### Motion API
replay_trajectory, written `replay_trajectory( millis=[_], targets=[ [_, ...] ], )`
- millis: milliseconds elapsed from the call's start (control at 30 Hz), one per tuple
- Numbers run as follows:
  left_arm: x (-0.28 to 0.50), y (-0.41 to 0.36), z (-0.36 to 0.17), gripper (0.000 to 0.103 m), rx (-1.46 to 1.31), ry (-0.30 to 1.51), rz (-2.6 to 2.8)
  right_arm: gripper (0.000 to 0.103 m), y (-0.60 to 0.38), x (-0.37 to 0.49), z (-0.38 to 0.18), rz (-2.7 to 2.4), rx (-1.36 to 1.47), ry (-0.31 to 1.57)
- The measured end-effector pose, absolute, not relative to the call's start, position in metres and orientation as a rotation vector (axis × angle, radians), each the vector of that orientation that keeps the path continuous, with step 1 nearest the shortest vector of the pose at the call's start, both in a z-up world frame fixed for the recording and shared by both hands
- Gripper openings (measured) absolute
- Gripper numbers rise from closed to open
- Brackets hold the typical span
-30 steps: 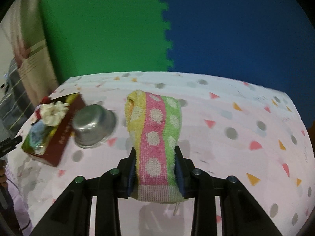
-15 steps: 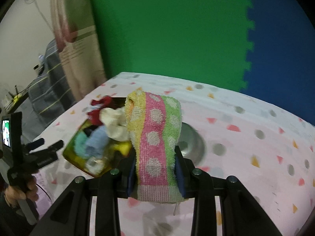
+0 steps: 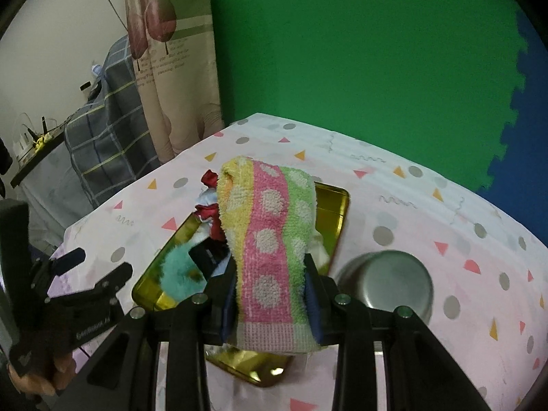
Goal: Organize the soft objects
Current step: 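Carry the striped towel onto the gold tray and open the right gripper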
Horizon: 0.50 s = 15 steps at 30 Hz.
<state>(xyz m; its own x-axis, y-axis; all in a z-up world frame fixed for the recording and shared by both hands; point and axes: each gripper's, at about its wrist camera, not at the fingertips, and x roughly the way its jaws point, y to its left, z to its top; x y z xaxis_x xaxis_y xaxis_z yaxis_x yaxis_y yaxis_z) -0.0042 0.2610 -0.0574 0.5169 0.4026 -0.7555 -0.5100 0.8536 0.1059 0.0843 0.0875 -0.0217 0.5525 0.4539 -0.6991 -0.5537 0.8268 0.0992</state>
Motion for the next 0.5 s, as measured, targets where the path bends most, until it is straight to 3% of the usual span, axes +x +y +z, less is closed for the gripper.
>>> replay_trajectory(
  millis=[500],
  targets=[
    [-0.005,0.264,-0.06,0.08,-0.16,0.882,0.543,0.036,0.127,0.106,-0.047,0.586,-0.175,0.825]
  ],
)
